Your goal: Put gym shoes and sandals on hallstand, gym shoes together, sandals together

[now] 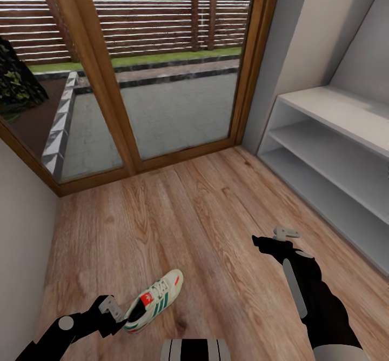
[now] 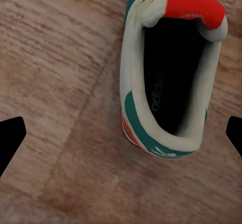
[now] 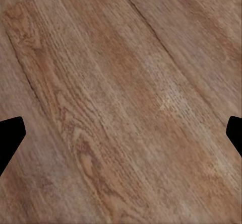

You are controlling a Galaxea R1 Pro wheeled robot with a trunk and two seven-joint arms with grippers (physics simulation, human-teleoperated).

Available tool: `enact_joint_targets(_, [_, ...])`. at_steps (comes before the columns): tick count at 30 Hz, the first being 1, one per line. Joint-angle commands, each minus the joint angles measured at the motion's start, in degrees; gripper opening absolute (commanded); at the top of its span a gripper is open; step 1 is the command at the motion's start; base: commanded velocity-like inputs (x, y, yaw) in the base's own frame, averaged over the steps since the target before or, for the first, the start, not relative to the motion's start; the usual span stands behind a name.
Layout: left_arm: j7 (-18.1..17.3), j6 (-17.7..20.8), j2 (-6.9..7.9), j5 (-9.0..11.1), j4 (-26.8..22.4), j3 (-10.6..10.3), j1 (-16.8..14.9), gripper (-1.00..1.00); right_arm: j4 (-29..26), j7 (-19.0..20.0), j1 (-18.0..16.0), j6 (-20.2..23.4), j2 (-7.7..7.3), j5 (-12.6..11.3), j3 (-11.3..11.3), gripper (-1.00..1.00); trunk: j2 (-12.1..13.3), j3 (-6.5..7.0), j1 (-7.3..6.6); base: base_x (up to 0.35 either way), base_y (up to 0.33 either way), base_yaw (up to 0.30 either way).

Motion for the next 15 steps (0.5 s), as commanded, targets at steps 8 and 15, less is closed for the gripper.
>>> enact_joint_targets(8, [0.0, -0.5, 0.02, -0.6, 0.0, 0.0, 0.0, 1.00, -0.1, -0.1, 0.0, 0.3, 0.00, -0.5, 0.0, 1.00, 0.0, -0.04, -0.01, 0.001, 0.000, -0.105])
enact_joint_targets(15, [0.0, -0.5, 0.02, -0.6, 0.0, 0.0, 0.0, 1.00, -0.1, -0.1, 0.0, 0.3, 0.00, -0.5, 0.0, 1.00, 0.0, -0.24, -0.01, 0.000, 0.000, -0.030])
